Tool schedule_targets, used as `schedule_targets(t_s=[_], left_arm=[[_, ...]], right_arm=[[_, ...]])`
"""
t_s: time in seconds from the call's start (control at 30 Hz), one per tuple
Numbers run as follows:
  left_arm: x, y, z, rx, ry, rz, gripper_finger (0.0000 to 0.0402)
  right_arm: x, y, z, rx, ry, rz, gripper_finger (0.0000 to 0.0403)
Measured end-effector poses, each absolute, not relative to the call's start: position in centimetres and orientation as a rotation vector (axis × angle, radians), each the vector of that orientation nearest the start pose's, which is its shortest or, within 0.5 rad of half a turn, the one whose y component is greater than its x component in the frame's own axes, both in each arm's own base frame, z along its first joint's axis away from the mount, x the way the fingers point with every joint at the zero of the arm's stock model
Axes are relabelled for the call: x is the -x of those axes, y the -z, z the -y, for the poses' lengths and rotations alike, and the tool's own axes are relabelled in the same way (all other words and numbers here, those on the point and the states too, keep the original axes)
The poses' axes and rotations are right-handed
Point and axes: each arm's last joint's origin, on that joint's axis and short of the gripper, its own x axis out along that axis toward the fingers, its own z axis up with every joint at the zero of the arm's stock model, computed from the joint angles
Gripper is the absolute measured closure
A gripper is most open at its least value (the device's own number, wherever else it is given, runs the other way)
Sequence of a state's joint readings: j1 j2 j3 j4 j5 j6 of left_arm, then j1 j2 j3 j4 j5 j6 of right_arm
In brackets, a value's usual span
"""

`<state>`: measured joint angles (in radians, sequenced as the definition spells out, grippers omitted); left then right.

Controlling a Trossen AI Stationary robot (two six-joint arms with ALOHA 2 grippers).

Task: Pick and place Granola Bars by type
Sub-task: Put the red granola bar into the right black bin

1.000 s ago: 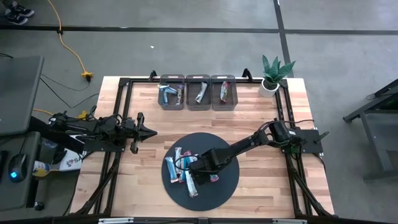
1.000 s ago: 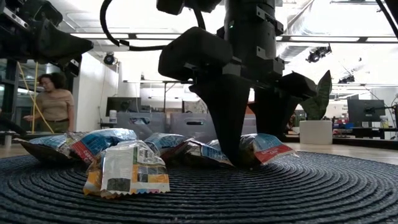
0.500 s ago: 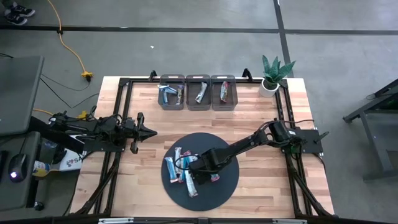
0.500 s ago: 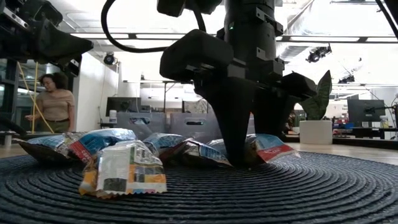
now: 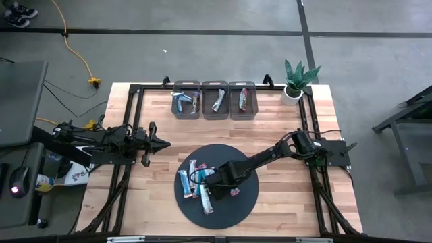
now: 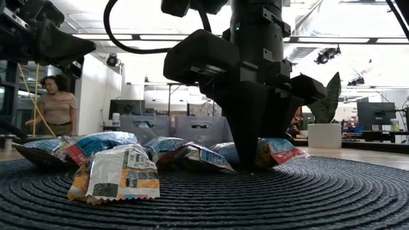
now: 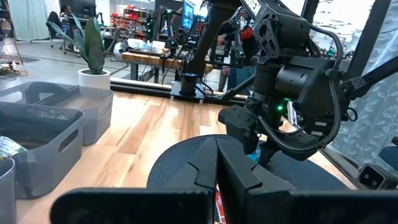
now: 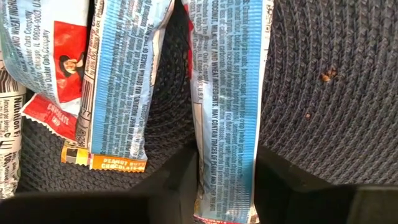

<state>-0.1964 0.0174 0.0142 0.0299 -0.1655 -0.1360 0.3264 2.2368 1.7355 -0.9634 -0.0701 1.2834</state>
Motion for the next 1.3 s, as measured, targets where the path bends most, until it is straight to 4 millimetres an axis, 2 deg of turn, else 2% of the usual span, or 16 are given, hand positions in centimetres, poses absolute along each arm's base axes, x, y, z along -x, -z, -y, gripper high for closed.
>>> schedule_targets(t_s=[0.37, 0.5, 0.7, 0.97, 1.3], left_arm=[[-9.7, -17.0, 1.4, 0.141, 0.033, 0.025, 0.04], [-9.7, -17.0, 1.4, 0.141, 0.033, 0.025, 0.04], [-9.7, -17.0, 1.4, 0.141, 0.033, 0.025, 0.04], [-9.7, -17.0, 1.4, 0.141, 0.033, 0.024, 0.04], [-9.7, -17.0, 1.4, 0.141, 0.033, 0.024, 0.04]], right_arm=[[-41.3, -15.0, -14.3, -0.874, 0.611, -1.451, 0.0337], [-41.3, -15.7, -14.2, -0.885, 0.604, -1.437, 0.0345], [-41.1, -18.2, -13.2, -0.907, 0.612, -1.356, 0.0346], [-40.3, -23.7, -11.2, -0.918, 0.593, -1.166, 0.0346], [-38.2, -30.2, -8.1, -0.896, 0.608, -0.901, 0.0346]])
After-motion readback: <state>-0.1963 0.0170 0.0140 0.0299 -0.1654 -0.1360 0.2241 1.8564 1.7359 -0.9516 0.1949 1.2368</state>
